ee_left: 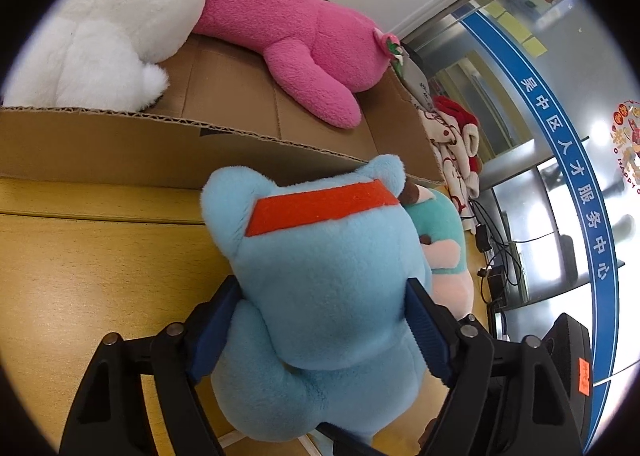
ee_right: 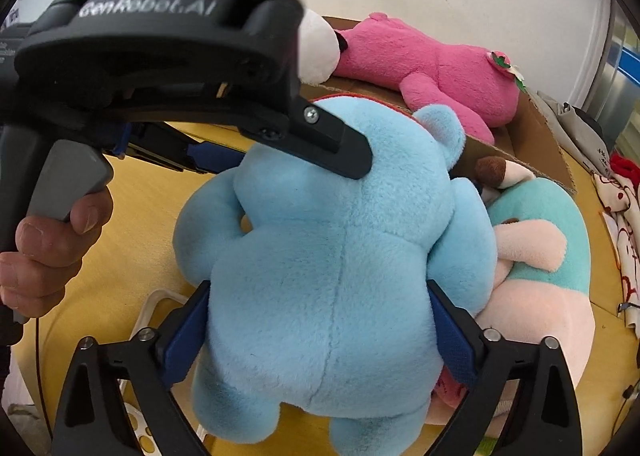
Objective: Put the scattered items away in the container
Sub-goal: 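Lift the light blue plush bear with both tools and carry it toward the box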
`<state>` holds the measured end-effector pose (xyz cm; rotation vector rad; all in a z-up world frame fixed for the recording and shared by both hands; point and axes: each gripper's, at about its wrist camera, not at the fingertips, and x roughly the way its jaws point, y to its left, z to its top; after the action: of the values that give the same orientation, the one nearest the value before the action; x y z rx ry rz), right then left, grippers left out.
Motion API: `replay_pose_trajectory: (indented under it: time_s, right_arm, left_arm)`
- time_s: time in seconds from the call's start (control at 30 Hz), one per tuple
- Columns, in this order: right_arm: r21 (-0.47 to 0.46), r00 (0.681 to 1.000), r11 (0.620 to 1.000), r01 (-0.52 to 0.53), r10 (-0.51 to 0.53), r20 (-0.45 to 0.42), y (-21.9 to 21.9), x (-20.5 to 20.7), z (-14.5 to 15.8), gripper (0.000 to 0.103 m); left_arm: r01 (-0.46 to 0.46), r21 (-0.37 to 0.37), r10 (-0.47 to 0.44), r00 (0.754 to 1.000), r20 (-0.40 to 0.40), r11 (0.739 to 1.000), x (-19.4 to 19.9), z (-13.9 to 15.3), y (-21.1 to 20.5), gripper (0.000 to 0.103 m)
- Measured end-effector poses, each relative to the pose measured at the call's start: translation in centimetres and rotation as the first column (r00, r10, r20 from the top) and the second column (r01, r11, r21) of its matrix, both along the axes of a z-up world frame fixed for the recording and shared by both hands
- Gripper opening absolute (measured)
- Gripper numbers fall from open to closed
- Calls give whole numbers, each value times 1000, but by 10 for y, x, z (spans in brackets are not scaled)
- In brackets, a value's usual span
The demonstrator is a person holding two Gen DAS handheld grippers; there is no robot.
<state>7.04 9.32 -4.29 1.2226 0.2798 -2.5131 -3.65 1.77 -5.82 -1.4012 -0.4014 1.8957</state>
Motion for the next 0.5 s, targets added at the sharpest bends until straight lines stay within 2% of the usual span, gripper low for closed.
replay_pose_trajectory:
  time_s: [0.17, 0.4, 0.5]
  right_arm:
    - [-57, 1000, 998, 22, -22, -4, 5, 8, 8, 90]
    - [-125, 999, 992, 32, -35, -18, 9, 19, 18, 84]
    - [-136, 998, 990, 30, -36, -42, 9, 23, 25, 83]
  left_arm:
    - [22, -14, -22, 999, -32, 1000, 6, 11, 4, 64]
    - [26, -13, -27, 999, -46, 1000, 9, 19, 1, 55]
    - [29, 1, -29, 997, -67, 1000, 11, 28, -2, 54]
